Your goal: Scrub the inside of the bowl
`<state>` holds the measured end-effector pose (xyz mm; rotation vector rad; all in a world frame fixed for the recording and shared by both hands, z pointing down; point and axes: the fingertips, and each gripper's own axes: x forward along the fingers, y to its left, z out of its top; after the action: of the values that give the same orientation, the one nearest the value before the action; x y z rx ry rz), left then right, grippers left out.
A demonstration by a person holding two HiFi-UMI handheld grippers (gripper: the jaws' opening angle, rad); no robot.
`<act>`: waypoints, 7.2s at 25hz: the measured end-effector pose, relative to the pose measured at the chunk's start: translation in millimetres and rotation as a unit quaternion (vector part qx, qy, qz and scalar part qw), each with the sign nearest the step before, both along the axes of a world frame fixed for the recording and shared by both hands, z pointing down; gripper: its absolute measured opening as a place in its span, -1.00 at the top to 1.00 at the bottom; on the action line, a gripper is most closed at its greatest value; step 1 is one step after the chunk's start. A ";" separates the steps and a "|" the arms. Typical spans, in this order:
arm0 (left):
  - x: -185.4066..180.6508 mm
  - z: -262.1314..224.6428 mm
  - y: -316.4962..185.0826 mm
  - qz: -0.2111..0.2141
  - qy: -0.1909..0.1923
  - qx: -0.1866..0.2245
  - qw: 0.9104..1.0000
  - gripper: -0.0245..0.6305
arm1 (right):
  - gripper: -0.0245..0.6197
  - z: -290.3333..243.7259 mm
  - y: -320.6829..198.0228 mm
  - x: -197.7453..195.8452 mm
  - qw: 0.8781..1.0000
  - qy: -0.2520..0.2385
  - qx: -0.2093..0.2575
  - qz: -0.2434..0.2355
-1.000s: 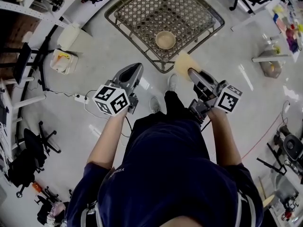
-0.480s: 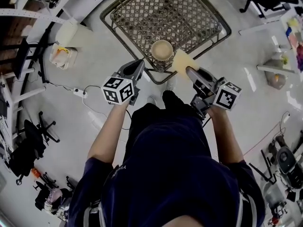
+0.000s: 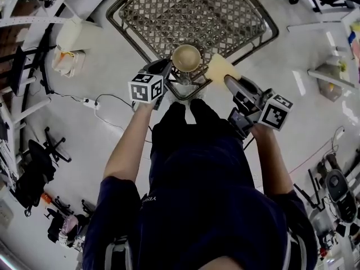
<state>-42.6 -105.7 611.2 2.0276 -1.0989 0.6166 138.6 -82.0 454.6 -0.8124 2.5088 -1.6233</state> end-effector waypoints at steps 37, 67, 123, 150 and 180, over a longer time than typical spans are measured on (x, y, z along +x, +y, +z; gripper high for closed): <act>11.5 -42.7 -55.3 0.106 -0.057 -0.007 0.993 0.88 | 0.71 33.0 -14.6 -116.7 0.790 0.430 0.317 -0.303; -16.1 -100.1 -33.9 0.121 -0.056 0.035 0.990 0.89 | 0.72 48.2 4.7 -179.2 0.513 0.621 0.391 -0.446; -15.4 -103.0 -47.2 0.109 -0.054 0.043 0.992 0.88 | 0.72 51.7 22.2 -185.2 0.479 0.612 0.369 -0.510; -13.4 -100.5 -48.1 0.110 -0.057 0.043 0.991 0.88 | 0.72 56.8 20.3 -166.4 0.493 0.608 0.339 -0.522; -50.7 -81.8 -65.3 0.029 -0.033 0.005 0.999 0.88 | 0.71 -15.6 -16.3 -140.0 0.825 0.405 0.304 -0.253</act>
<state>-93.2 -171.0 529.4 2.0672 -1.0866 0.7120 -1.4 -98.3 439.0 -0.9039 3.7591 -0.3555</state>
